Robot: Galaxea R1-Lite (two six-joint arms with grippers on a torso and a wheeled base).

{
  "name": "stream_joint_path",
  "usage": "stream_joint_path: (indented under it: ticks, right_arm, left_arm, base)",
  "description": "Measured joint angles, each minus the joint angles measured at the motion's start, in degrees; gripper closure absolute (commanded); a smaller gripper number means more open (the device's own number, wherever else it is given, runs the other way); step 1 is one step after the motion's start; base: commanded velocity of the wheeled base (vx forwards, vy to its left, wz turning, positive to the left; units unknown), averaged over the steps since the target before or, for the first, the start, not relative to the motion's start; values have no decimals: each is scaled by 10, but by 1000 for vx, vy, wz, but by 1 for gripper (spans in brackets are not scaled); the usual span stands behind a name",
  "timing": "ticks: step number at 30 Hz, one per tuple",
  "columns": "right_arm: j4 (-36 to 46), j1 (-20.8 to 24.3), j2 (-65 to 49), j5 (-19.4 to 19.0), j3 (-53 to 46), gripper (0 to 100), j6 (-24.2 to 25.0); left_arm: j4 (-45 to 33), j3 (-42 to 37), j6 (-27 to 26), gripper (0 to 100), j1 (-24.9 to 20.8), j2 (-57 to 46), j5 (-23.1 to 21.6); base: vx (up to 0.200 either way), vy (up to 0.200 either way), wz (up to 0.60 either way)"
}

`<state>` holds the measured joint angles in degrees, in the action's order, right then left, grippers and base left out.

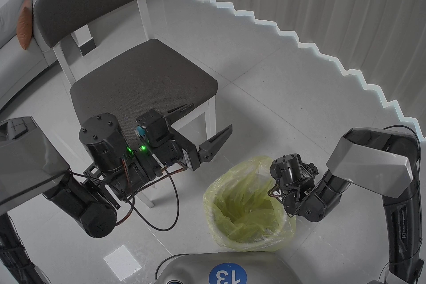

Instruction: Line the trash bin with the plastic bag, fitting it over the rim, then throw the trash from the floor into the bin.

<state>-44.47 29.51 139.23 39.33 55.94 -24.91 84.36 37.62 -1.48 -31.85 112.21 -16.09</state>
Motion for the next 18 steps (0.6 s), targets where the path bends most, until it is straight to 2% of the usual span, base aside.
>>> stream_joint_path:
  ticks: [4, 7, 12, 14, 18]
  right_arm:
    - [2, 3, -8, 9, -2, 0, 0]
    - [4, 3, -15, 15, -6, 0, 0]
    - [5, 6, -35, 18, -16, 0, -2]
    - [5, 6, -53, 19, -26, 0, -3]
    - [5, 7, -82, 20, -41, 0, -5]
  left_arm:
    - [-30, 13, 3, 0, 2, 11, 0]
    - [-81, 35, 14, 0, 5, 19, 0]
    - [-224, 103, 40, 0, 9, 33, 0]
    - [-313, 166, 49, 0, 11, 45, 0]
    - [-403, 256, 55, 0, 16, 76, 0]
  base:
    - [0, 0, 0]
    - [0, 0, 0]
    - [0, 0, 0]
    - [0, 0, 0]
    - [0, 0, 0]
